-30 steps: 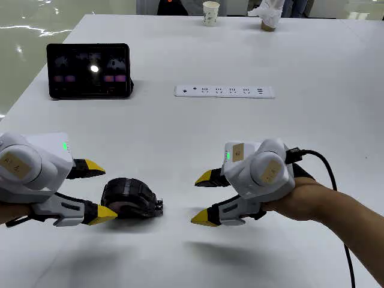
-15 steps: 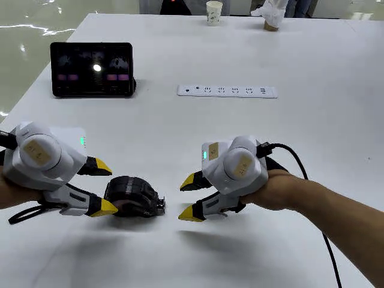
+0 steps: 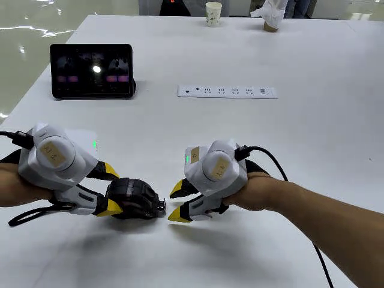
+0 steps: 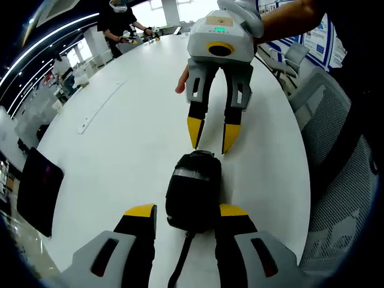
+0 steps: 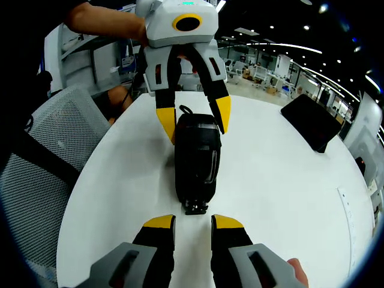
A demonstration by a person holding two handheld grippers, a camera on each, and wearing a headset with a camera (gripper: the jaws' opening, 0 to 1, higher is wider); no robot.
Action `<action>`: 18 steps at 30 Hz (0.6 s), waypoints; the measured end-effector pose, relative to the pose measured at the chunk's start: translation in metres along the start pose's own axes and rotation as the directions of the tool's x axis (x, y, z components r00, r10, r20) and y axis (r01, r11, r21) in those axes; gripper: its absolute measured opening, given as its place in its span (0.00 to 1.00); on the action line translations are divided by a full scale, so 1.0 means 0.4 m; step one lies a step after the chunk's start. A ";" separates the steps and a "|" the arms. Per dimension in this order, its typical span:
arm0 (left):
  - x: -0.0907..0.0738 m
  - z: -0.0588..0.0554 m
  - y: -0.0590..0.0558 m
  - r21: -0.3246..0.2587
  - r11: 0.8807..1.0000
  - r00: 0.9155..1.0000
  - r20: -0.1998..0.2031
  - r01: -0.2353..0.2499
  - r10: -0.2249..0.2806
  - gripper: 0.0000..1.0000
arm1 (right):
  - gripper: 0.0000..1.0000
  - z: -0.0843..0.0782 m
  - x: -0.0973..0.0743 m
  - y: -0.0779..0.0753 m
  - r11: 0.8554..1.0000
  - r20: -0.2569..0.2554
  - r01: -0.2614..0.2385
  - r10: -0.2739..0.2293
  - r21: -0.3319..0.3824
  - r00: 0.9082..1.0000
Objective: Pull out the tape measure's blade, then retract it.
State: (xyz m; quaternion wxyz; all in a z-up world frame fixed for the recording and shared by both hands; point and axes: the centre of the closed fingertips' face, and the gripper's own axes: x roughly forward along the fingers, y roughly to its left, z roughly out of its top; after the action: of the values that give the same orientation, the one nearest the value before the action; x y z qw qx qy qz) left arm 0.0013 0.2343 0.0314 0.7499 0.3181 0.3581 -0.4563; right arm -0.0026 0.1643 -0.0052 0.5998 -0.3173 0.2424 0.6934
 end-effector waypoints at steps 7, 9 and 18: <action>0.017 -0.010 -0.010 0.003 1.000 0.999 -0.020 0.028 -0.028 0.28 | 0.17 0.004 0.017 -0.008 1.000 0.008 -0.009 0.009 0.022 1.000; 0.025 -0.012 -0.012 0.009 0.999 0.999 -0.028 0.033 -0.032 0.28 | 0.15 0.007 0.022 -0.012 0.999 0.017 -0.010 0.010 0.038 1.000; 0.034 -0.017 -0.012 0.000 0.999 0.999 -0.007 0.038 -0.038 0.27 | 0.13 0.013 0.038 -0.008 0.998 0.031 -0.020 0.019 0.056 0.999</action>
State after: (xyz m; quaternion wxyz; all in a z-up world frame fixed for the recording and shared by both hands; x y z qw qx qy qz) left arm -0.0004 0.2315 0.0158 0.7398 0.3128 0.3667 -0.4694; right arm -0.0013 0.1788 -0.0128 0.6053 -0.2873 0.2557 0.6969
